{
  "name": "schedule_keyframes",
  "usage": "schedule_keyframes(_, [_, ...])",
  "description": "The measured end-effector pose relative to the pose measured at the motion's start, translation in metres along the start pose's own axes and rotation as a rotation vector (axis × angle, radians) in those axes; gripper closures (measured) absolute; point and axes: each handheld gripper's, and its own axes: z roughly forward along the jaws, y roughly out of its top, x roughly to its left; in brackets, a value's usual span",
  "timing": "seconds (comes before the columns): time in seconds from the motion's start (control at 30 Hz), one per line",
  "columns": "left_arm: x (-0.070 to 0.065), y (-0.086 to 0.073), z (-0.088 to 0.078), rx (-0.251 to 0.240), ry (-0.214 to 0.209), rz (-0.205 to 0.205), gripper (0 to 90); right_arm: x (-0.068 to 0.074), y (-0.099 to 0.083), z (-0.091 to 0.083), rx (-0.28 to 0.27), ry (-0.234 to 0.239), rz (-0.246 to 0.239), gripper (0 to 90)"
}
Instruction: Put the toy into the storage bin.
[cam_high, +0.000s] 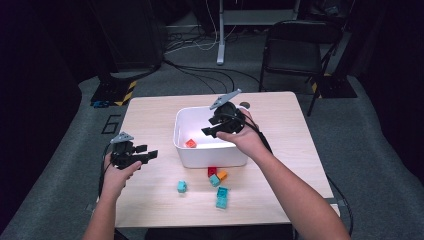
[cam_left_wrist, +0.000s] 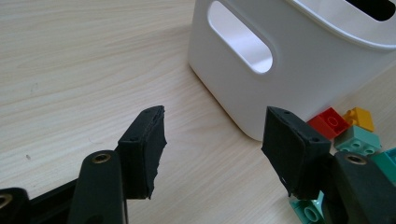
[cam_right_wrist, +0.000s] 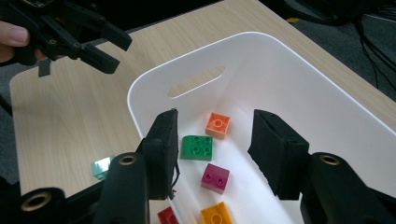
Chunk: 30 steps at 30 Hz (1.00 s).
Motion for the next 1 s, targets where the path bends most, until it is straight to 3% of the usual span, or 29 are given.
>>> schedule_keyframes(0.23, [-0.005,-0.001,0.002,0.002,0.003,0.008,38.9,0.007,-0.014,-0.007,-0.002,0.015,0.013,50.8])
schedule_keyframes(0.33, [-0.008,-0.002,0.004,0.002,0.003,0.011,39.0,0.010,-0.023,-0.012,-0.029,0.032,0.020,50.3])
schedule_keyframes(0.6, [-0.021,-0.002,0.004,-0.004,-0.004,0.022,39.5,0.015,-0.041,-0.034,-0.056,0.029,0.018,49.0])
schedule_keyframes(0.73, [-0.025,-0.006,0.001,-0.030,0.008,0.040,40.8,0.017,-0.053,-0.043,-0.072,0.013,0.030,48.6])
schedule_keyframes(0.83, [-0.029,-0.007,-0.001,-0.017,0.004,0.069,41.7,0.021,-0.060,-0.046,-0.069,-0.005,0.032,47.1])
schedule_keyframes(1.0, [-0.035,-0.012,-0.003,0.020,-0.016,0.110,44.0,0.027,-0.071,-0.045,-0.043,0.011,0.017,46.8])
